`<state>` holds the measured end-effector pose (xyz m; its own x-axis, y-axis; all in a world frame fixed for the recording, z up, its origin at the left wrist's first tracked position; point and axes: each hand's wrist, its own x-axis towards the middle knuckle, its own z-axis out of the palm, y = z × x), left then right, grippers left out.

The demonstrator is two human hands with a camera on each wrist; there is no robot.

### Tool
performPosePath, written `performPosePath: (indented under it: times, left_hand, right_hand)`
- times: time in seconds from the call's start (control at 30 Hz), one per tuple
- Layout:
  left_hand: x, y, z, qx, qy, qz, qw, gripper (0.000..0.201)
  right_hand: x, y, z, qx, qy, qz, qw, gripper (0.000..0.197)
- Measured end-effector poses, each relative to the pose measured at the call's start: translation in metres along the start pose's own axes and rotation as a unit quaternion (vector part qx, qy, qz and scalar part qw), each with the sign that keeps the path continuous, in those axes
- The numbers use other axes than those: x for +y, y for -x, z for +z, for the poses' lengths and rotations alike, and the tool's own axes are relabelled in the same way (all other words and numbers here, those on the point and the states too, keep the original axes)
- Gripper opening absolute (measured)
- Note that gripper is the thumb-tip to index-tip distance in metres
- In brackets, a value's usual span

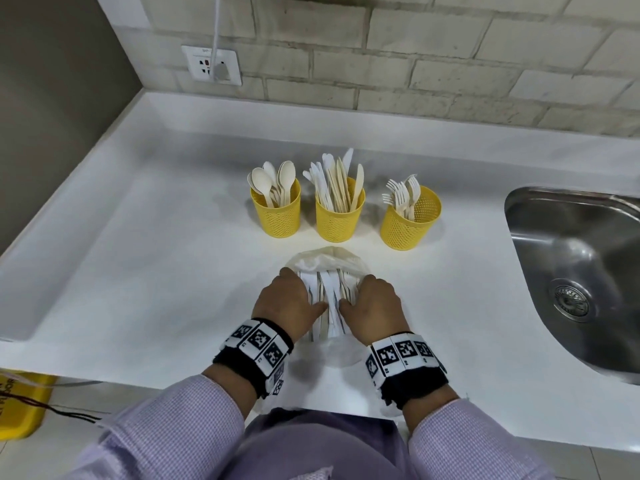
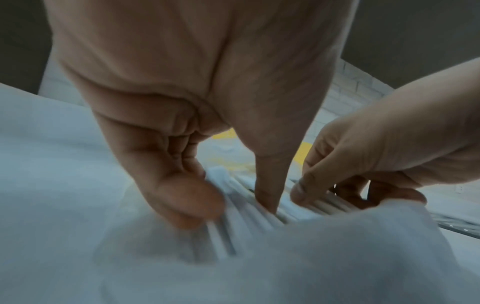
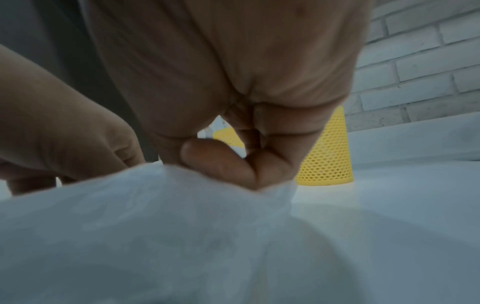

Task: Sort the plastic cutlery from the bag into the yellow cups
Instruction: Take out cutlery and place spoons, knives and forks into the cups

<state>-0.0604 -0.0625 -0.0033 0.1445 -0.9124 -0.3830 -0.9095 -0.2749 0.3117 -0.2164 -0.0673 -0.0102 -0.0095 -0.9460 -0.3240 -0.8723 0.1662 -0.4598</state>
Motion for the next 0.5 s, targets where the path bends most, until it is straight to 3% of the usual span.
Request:
performPosePath:
  times: [0.23,0.37,0.5]
  left_hand:
    - [-0.005,-0.008,0.000,0.019,0.144,-0.041,0.989,0.072]
    - [-0.011,-0.009,0.003,0.012,0.181,-0.049,0.982,0.068]
    - [-0.017,-0.011,0.006,-0.018,0.185,-0.049,0.981,0.069]
  right_hand:
    - [-0.004,0.005,0.009,0.014,-0.050,-0.013,0.999,0.034]
    - [-0.009,0.006,0.009,0.037,-0.082,-0.035,0.995,0.028]
    - [-0.013,0.005,0.016,0.010,-0.086,-0.026,0.996,0.036]
